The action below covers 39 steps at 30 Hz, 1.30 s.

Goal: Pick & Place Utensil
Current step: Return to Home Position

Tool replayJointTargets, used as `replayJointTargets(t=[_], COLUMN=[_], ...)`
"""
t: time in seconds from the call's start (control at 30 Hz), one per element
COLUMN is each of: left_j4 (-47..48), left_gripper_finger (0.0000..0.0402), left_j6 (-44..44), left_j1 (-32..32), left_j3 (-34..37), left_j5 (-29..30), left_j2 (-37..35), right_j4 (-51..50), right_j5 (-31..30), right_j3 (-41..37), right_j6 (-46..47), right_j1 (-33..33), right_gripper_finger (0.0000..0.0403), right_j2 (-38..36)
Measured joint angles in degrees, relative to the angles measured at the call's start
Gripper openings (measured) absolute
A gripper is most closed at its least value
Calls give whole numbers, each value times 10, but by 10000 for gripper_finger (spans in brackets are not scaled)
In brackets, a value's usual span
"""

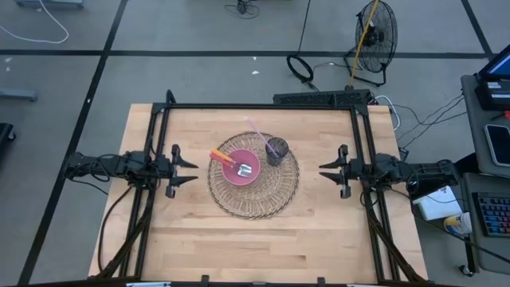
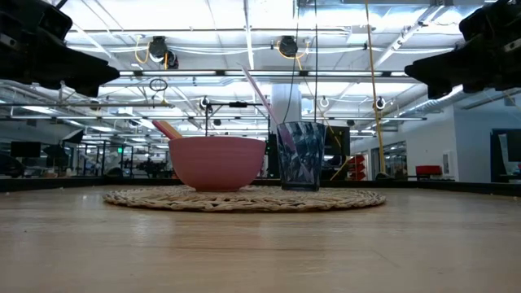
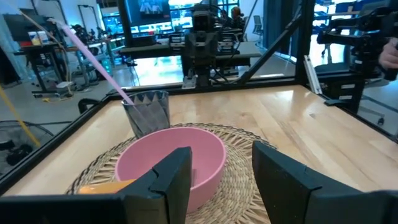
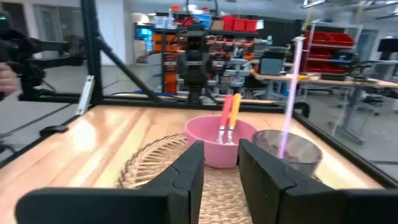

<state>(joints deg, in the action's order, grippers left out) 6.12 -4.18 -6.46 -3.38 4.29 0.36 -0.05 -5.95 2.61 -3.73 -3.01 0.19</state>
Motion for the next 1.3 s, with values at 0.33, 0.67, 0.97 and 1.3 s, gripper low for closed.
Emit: replayJointTargets(t=[0.33, 0.67, 0.97, 1.3], left_j4=[0, 0, -2, -3], left_gripper_finger=[170, 170, 170, 170], left_j6=[1, 2, 2, 2], left_j1=[0, 0, 0, 0], left_j3=[0, 0, 0, 0], left_j5=[16, 17, 17, 17], left_j2=[0, 0, 0, 0], right_j4=[-12, 9, 79, 84], right_j5=[2, 0, -1, 0], right_j3=[0, 0, 0, 0], right_j6=[-14, -15, -15, -15], right_j1=[0, 0, 0, 0], right_gripper_finger=[89, 89, 89, 89], right_j2=[0, 0, 1, 0])
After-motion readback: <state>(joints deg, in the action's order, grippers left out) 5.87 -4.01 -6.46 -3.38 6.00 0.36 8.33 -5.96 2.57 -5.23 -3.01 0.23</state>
